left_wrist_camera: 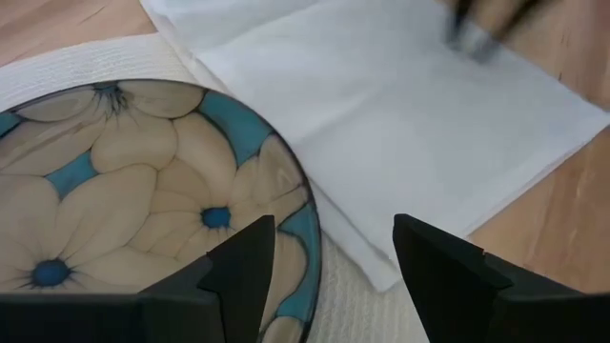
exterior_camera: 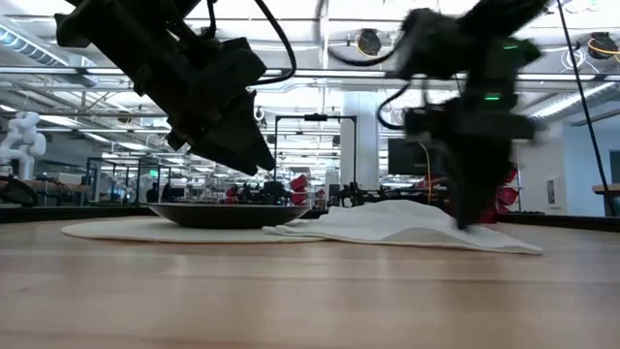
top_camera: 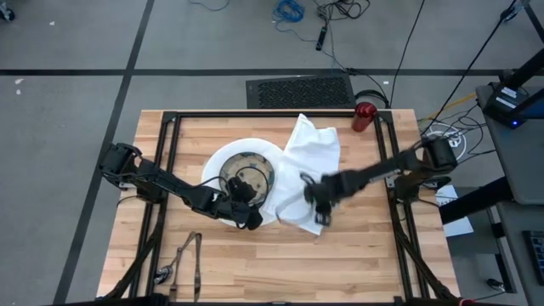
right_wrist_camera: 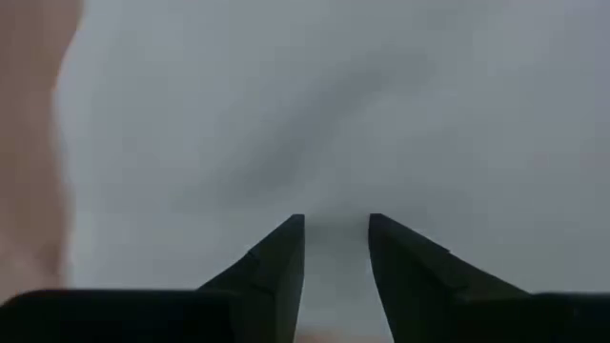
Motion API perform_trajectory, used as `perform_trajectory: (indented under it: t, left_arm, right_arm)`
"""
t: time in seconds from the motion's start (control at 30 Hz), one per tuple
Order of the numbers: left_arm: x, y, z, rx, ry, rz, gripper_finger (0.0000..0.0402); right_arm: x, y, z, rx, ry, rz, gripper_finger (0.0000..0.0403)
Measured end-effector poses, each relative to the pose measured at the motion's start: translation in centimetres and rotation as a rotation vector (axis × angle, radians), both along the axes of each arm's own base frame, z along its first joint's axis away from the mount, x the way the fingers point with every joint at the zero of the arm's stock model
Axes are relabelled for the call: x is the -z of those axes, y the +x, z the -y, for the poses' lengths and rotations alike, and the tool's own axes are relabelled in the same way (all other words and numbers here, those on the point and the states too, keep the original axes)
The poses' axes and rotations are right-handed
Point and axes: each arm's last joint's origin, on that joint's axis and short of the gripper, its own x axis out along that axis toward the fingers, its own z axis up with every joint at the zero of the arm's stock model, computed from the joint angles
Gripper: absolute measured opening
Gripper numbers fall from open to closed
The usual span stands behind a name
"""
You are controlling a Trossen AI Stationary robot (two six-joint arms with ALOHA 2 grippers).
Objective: Set table place
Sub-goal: Fold the white napkin
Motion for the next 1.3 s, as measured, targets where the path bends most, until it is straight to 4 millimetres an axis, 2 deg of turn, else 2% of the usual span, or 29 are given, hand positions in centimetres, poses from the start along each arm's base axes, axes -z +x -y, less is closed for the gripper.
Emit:
perform_trajectory:
  t: [0.1, 0.2, 0.3, 0.47, 0.6, 0.77, 0.83, 0.93, 1.13, 1.3]
  left_arm:
    - [-0.1, 0.2, -0.1, -0.003, -0.006, 0.021, 0.0201]
    - [-0.2, 0.3, -0.4, -0.015, -0.008, 0.026, 0.0201]
    - [-0.2, 0.4, -0.7, -0.026, -0.008, 0.029, 0.0201]
    - [-0.2, 0.4, -0.8, -0.028, -0.008, 0.029, 0.0201]
    - [-0.2, 0.4, -0.8, -0.028, -0.008, 0.029, 0.0201]
    - [-0.2, 0.4, -0.8, -0.028, -0.008, 0.028, 0.0201]
    - [-0.2, 0.4, -0.8, -0.027, -0.008, 0.028, 0.0201]
    - [-0.2, 0.4, -0.8, -0.027, -0.007, 0.027, 0.0201]
    - [-0.2, 0.4, -0.8, -0.022, -0.001, 0.024, 0.0201]
    - [-0.2, 0.4, -0.9, -0.024, 0.023, 0.021, 0.0201]
  right_arm:
    - [0.6, -1.9, -2.9, 0.021, -0.001, -0.109, 0.0099]
    - [0.7, -4.5, -4.6, 0.059, -0.059, -0.303, 0.0091]
    - [0.2, -7.3, -5.2, 0.119, -0.156, -0.498, 0.0082]
    - [-2.0, -9.9, -5.7, 0.248, -0.238, -0.564, 0.0070]
    - [-3.1, -9.4, -7.1, 0.231, -0.115, -0.355, 0.0068]
    - [-4.2, -6.7, -9.6, 0.143, 0.063, 0.063, 0.0068]
    - [-4.2, -5.6, -10.5, 0.101, 0.104, 0.170, 0.0068]
    - [-3.2, -4.5, -11.7, 0.040, 0.099, 0.230, 0.0068]
    - [-0.3, -3.9, -13.0, 0.005, 0.063, 0.180, 0.0068]
    - [0.3, -3.9, -13.2, 0.000, 0.053, 0.166, 0.0068]
